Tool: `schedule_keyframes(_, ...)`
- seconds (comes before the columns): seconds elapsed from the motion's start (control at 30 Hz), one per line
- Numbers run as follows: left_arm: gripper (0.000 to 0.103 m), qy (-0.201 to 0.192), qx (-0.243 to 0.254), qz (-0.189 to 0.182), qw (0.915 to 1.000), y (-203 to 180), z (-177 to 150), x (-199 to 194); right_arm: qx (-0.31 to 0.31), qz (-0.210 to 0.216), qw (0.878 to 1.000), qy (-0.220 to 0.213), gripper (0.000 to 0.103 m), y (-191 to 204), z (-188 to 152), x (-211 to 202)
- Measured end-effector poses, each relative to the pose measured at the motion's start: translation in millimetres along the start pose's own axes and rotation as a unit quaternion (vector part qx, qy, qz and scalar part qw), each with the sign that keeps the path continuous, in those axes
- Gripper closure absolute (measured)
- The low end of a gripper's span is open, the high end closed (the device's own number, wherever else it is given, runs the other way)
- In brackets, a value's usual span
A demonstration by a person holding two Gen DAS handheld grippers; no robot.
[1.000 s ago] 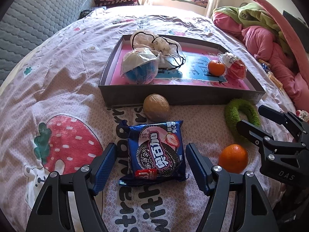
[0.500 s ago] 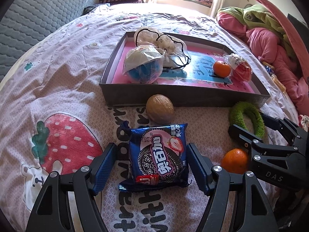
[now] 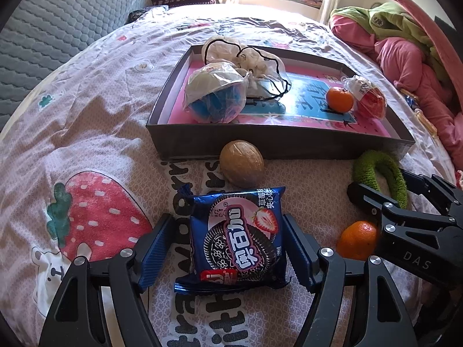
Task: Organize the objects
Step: 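Move left tool to the blue cookie packet while right tool approaches the green ring, then close left tool on the cookie packet while right tool grasps the green ring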
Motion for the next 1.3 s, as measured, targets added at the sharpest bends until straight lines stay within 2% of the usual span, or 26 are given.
schedule_keyframes(0.27,0.028,0.0,0.002,0.003,1.0,-1,-1,-1,-0.017,0.0,1.0,-0.003,0.043,2,-3,-4)
schedule_keyframes(0.43,0.029,0.001,-0.003,-0.011,0.9999,-2,0,-2,-0.024,0.005,1.0,-0.001,0.051,3,-4,-6)
schedule_keyframes(0.53,0.038,-0.001,-0.005,-0.02,0.9998,-4,1,-3,-0.029,0.007,1.0,-0.002,0.054,2,-5,-7)
schedule_keyframes(0.6,0.046,0.0,-0.002,-0.024,0.9997,-7,1,-3,-0.032,0.009,0.999,-0.003,0.06,2,-6,-9)
schedule_keyframes(0.77,0.049,-0.001,-0.001,-0.031,0.9995,-8,3,-4,-0.039,0.015,0.999,-0.002,0.076,1,-6,-12)
schedule_keyframes(1.0,0.05,-0.018,-0.001,-0.033,0.9993,-9,9,-14,-0.032,0.031,0.999,-0.006,0.078,0,-5,-16)
schedule_keyframes(1.3,0.05,-0.05,0.008,-0.02,0.9985,-11,24,-31,-0.022,0.053,0.998,-0.032,0.078,4,7,-31)
Point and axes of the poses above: each gripper's, at about its wrist camera, not at the fingertips, and x roughly the way its jaws point, y to its left, z to its top, the point moved 10 cm from there along x, roughly the way its jaws point, and after that the axes turned 11 degrees about x, right-handed, at the moved point
